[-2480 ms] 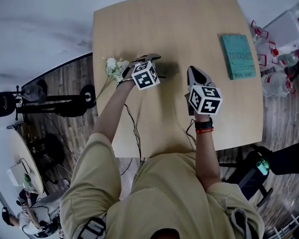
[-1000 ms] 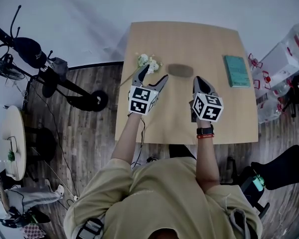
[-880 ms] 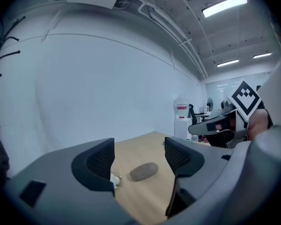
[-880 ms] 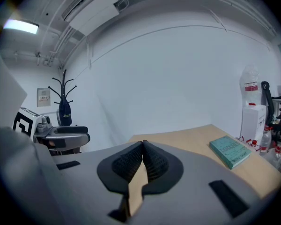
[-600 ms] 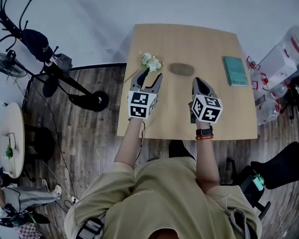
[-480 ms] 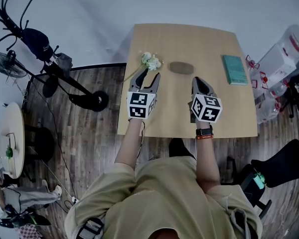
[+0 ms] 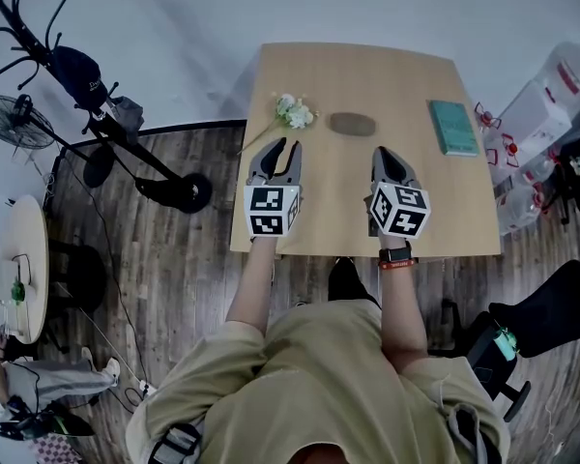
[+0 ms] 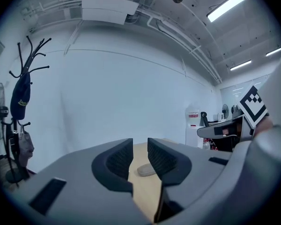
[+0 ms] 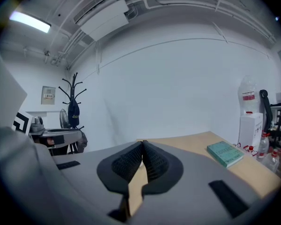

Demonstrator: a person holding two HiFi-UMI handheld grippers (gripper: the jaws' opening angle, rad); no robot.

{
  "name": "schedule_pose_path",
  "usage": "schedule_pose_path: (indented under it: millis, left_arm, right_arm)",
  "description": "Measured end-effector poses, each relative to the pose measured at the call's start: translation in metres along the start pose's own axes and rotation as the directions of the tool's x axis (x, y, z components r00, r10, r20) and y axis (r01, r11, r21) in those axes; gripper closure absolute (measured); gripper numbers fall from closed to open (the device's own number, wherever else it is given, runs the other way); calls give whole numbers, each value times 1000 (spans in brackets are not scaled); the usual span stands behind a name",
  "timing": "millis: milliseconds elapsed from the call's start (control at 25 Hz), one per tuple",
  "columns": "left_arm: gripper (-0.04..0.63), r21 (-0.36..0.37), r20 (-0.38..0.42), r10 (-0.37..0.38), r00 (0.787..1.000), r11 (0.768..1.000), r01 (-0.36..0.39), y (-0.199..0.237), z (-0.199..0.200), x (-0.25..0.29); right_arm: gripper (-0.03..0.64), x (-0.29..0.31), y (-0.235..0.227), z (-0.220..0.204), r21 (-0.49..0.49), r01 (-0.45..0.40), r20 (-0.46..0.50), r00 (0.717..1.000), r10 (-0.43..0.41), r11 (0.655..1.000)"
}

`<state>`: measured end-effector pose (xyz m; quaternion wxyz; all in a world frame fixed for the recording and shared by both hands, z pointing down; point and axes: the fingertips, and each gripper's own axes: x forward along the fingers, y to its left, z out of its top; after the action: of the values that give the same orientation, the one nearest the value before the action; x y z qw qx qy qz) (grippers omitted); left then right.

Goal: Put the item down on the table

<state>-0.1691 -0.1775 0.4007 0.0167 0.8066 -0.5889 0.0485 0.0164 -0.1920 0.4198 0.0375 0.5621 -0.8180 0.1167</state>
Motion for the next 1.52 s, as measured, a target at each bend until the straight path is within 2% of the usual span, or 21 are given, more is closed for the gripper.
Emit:
schedule_pose_path:
  millis: [480, 920, 1240, 1520]
  left_arm:
    - [549, -25, 16, 40, 999, 999, -40, -6, -13, -43]
    - [571, -29, 29, 65, 997, 998, -64, -5, -16, -62]
    - [571, -36, 11, 44, 999, 998, -44, -9, -26, -50]
    - [571, -65, -30, 21, 999, 998, -23, -13, -44, -8]
  right_arm:
    - [604, -35, 15, -11, -3, 19, 42, 999, -19, 1000]
    - [604, -51, 19, -18, -26, 49, 74, 996, -47, 998]
    - [604, -40, 18, -24, -20, 41, 55, 998, -40, 999]
    - [604, -9, 1, -25, -34, 17, 26, 1000, -16, 999]
